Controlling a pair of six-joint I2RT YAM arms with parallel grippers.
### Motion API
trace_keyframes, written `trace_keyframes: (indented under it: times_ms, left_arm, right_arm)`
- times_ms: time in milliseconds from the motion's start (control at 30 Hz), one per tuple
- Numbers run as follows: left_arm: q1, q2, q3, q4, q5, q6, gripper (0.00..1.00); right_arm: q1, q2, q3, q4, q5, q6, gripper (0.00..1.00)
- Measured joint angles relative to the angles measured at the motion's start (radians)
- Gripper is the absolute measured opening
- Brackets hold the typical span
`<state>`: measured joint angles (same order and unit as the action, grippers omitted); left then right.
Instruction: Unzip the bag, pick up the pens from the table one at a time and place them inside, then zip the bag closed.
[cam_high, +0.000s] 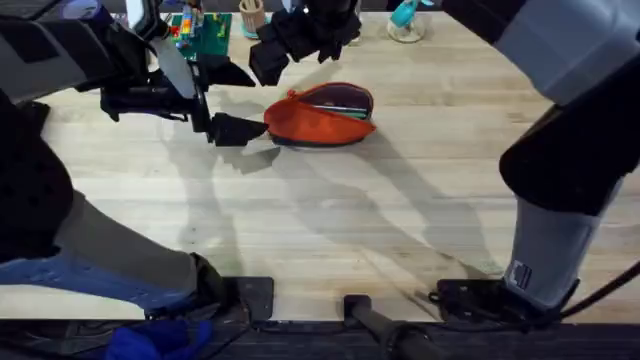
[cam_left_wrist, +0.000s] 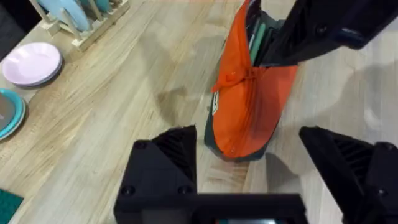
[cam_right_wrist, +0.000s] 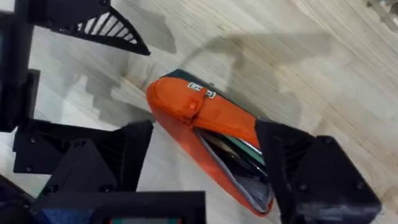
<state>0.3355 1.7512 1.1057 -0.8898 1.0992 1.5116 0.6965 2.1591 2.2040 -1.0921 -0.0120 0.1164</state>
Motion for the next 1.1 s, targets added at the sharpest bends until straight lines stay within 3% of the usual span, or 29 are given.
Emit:
trace_keyframes:
  times_ms: [367,1100]
  left_arm:
    - [0.000,0.000,0.000,0.000,0.000,0.000,0.993]
    - [0.000,0.000,0.000,0.000,0.000,0.000,0.993]
  right_arm:
    - [0.042,0.000,0.000,0.027,0.073,0.071,0.995]
    - [0.042,0.001,0.000,0.028,0.102,0.224,0.995]
